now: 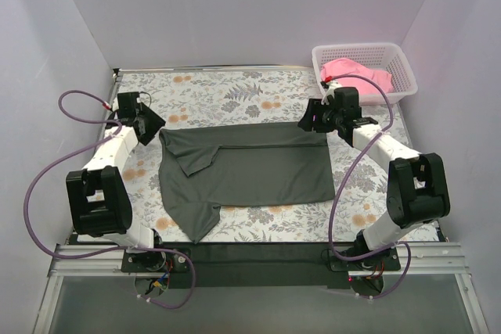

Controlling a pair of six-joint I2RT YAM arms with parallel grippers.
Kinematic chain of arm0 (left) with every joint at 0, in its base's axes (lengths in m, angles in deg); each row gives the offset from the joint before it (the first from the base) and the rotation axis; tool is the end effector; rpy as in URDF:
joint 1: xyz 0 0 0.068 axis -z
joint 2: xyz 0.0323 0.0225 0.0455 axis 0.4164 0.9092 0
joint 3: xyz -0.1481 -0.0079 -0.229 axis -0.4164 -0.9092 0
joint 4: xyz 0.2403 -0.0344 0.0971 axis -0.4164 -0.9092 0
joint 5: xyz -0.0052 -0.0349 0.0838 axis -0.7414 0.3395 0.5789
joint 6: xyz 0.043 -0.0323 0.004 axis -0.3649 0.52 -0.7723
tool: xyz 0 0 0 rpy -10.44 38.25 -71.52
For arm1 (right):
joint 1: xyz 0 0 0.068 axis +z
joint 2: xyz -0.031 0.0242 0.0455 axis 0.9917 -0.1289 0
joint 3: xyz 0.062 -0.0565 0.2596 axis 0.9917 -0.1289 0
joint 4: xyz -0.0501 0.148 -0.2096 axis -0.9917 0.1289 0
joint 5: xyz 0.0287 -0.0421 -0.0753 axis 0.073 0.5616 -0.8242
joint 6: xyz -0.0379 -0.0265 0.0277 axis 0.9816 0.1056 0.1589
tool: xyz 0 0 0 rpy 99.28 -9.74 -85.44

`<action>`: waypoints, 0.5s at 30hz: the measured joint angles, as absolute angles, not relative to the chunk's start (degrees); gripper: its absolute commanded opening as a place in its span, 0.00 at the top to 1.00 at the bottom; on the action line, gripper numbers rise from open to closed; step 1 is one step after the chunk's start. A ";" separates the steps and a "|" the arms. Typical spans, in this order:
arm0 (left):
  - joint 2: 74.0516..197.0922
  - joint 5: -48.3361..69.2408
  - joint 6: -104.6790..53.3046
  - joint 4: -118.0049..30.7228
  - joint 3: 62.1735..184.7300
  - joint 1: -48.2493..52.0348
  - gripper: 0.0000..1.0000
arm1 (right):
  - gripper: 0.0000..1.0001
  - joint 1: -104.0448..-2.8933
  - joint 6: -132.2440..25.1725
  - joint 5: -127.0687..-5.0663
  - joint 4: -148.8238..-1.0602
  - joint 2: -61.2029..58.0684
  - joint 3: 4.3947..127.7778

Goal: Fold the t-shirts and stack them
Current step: Fold the tshirt

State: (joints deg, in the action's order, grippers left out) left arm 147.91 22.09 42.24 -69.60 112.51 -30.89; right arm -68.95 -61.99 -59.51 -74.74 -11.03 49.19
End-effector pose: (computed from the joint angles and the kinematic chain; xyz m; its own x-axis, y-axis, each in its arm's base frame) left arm 0.3233 0.0376 0.2372 0.0047 -0.9870 -0.1608 -0.7794 0.0971 -0.6189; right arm 0.3417 0.0919 0.2409 -0.6183 0.1125 -0.7779 -0.2764 0.8953 0.3492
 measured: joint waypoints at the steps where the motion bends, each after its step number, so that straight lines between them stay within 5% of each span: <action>1: 147.93 21.54 42.37 -69.43 111.92 -30.87 0.54 | 0.50 -69.08 -62.03 -59.82 -74.41 -11.16 48.82; 5: 148.04 19.05 43.11 -69.25 109.04 -30.41 0.56 | 0.59 -69.86 -61.92 -60.21 -73.95 -13.59 48.73; 15: 142.42 20.91 41.47 -71.22 102.18 -15.15 0.47 | 0.57 -65.73 -61.33 -58.03 -73.78 -14.94 45.21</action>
State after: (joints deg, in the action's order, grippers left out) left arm 142.42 20.91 41.47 -71.22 102.18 -15.15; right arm -65.73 -61.33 -58.03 -73.78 -14.94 45.21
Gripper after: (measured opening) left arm 0.509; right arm 0.422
